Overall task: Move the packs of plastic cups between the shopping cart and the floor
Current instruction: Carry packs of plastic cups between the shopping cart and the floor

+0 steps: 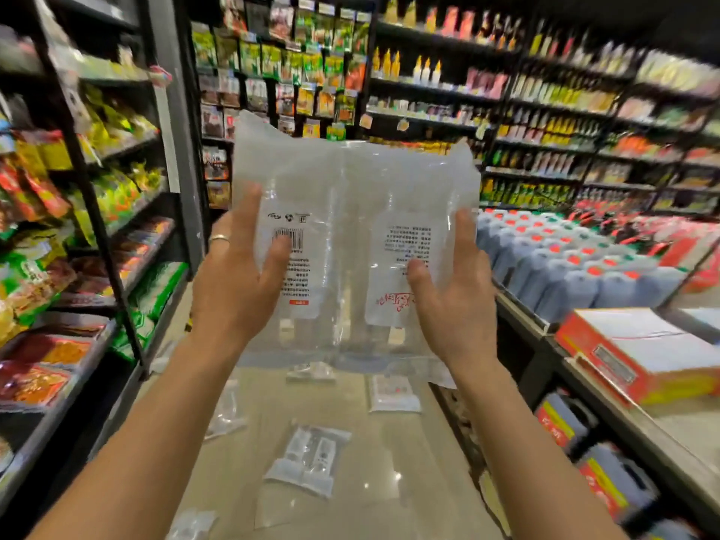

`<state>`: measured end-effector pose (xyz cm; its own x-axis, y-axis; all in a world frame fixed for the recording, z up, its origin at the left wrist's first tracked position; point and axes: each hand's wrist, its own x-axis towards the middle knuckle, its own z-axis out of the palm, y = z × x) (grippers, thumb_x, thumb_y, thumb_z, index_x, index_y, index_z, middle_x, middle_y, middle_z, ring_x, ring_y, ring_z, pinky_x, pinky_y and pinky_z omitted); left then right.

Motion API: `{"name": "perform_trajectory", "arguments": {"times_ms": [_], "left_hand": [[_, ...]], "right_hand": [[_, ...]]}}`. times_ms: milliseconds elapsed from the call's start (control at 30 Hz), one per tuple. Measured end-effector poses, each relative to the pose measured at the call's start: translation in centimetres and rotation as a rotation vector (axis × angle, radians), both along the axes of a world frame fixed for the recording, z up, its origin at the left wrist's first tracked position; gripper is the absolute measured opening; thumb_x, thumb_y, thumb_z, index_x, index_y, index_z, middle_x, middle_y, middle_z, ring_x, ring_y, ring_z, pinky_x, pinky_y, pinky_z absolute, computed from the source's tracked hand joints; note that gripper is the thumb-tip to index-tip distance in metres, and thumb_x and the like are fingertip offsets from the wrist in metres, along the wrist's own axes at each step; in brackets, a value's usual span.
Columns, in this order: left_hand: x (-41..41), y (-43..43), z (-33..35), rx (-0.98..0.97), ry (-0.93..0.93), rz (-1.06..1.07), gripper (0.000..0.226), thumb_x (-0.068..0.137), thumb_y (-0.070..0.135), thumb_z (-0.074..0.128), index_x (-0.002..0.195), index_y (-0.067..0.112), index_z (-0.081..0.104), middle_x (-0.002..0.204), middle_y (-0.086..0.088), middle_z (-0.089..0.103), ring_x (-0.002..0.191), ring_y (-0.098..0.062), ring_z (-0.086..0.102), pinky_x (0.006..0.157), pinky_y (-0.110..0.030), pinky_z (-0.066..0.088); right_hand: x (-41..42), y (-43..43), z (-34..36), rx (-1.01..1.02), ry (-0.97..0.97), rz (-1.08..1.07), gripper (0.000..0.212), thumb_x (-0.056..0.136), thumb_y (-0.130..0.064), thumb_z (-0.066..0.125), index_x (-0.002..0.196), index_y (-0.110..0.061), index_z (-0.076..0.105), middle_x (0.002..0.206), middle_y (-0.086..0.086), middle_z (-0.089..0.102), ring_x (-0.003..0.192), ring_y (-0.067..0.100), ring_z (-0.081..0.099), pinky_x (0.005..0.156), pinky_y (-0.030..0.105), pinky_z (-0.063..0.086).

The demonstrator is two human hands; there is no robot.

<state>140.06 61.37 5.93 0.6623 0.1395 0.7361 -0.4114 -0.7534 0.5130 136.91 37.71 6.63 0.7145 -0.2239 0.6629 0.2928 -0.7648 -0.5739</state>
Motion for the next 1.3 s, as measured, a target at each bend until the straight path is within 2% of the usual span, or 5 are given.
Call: {"name": "perform_trajectory", "arguments": {"times_ms": [300,467,600,833,1300], "left_hand": [[-3.4,-4.4,9.7,0.007,-0.128,-0.270,0.063,0.099,0.055,0.035,0.155,0.041,0.008,0.146,-0.016,0.040,0.104,-0.035,0.055,0.073,-0.035,0.037],[-4.1,-8.0,11.3,-0.009,-0.170,-0.454,0.067,0.097,0.057,0.031,0.156,0.038,0.005,0.148,-0.016,0.039,0.109,-0.033,0.055,0.074,-0.034,0.038],[-5.1,-11.5,11.9,-0.016,-0.152,-0.581,0.067,0.095,0.060,0.027,0.154,0.041,0.003,0.146,-0.017,0.040,0.107,-0.036,0.056,0.075,-0.044,0.052],[-10.7,-18.6,11.1,-0.044,-0.142,-0.864,0.064,0.095,0.055,0.029,0.154,0.037,0.011,0.151,-0.013,0.036,0.116,-0.031,0.053,0.079,-0.039,0.048],[-27.3,-30.1,9.3,-0.010,-0.102,-1.308,0.068,0.093,0.058,0.027,0.154,0.043,0.003,0.156,-0.008,0.031,0.132,-0.031,0.043,0.091,-0.049,0.048]], "right_hand": [[-8.9,-3.5,10.4,-0.042,-0.199,-0.229,0.071,0.093,-0.042,0.055,0.150,-0.044,0.012,0.141,0.007,0.034,0.113,0.025,0.050,0.086,0.041,0.049],[-13.4,-5.5,12.1,-0.113,-0.229,-0.439,0.073,0.093,-0.042,0.055,0.150,-0.043,0.010,0.150,0.007,0.033,0.127,0.017,0.033,0.094,0.049,0.045],[-17.5,-6.9,12.1,-0.152,-0.211,-0.625,0.073,0.093,-0.046,0.052,0.150,-0.040,0.008,0.151,0.008,0.033,0.133,0.026,0.034,0.090,0.048,0.046],[-27.3,-8.5,10.9,-0.186,-0.198,-0.900,0.074,0.094,-0.043,0.054,0.153,-0.037,0.010,0.148,0.003,0.032,0.111,0.006,0.034,0.076,0.031,0.038],[-47.8,-10.9,8.4,-0.203,-0.189,-1.334,0.072,0.093,-0.039,0.057,0.153,-0.034,0.017,0.143,0.007,0.039,0.117,0.012,0.039,0.077,0.031,0.036]]}}
